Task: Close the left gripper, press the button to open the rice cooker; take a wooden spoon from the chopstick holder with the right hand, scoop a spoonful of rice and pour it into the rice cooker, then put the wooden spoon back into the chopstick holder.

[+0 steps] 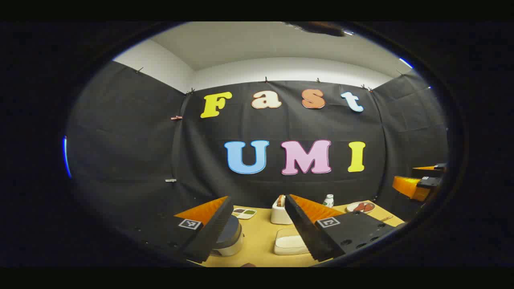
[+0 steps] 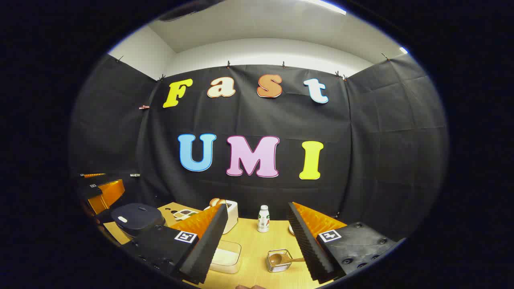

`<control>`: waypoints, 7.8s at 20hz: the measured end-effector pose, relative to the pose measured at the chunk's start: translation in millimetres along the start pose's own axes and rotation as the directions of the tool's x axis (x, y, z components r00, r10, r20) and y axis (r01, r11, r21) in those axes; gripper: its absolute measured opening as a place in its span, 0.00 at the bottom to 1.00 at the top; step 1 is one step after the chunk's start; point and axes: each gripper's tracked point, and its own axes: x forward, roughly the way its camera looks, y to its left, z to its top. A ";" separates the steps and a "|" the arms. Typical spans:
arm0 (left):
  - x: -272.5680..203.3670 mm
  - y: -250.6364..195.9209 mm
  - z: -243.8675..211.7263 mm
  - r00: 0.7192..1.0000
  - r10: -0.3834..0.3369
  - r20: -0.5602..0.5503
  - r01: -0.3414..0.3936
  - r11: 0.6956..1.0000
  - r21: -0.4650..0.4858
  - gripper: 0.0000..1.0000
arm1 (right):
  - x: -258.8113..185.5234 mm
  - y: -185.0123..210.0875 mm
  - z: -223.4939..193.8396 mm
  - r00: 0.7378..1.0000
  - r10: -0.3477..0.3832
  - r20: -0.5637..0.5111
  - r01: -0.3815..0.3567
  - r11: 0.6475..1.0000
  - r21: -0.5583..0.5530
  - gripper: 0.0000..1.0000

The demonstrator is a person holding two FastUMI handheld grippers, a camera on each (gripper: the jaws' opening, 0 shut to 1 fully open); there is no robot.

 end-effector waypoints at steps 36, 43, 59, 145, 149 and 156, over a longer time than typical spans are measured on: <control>49.5 106.2 -60.2 0.989 0.090 -0.120 -0.091 0.996 -0.001 0.55 | 19.3 59.7 -31.4 0.998 0.019 -0.068 -0.020 1.000 -0.021 0.93; 64.8 126.2 -102.9 0.967 0.106 -0.233 -0.114 0.993 -0.017 0.14 | 25.3 70.4 -37.0 0.996 0.033 -0.079 -0.035 0.999 -0.030 0.93; 69.9 185.1 -216.6 0.853 0.145 -0.502 -0.216 0.973 -0.087 0.04 | 33.7 71.2 -63.8 0.990 0.018 -0.141 -0.023 0.999 -0.034 0.93; 44.0 96.5 -52.8 0.986 0.149 -0.074 -0.143 0.987 0.080 0.77 | 40.0 -148.7 -270.5 0.833 -0.289 -0.472 0.378 0.920 0.103 0.96; 42.9 95.1 -51.7 0.985 0.150 -0.080 -0.142 0.985 0.094 0.77 | 44.8 -160.1 -290.9 0.811 -0.301 -0.502 0.416 0.900 0.132 0.95; 37.5 101.4 -54.6 0.981 0.173 -0.090 -0.165 0.981 0.099 0.77 | 63.2 -142.8 -305.9 0.823 -0.242 -0.515 0.382 0.905 0.185 0.92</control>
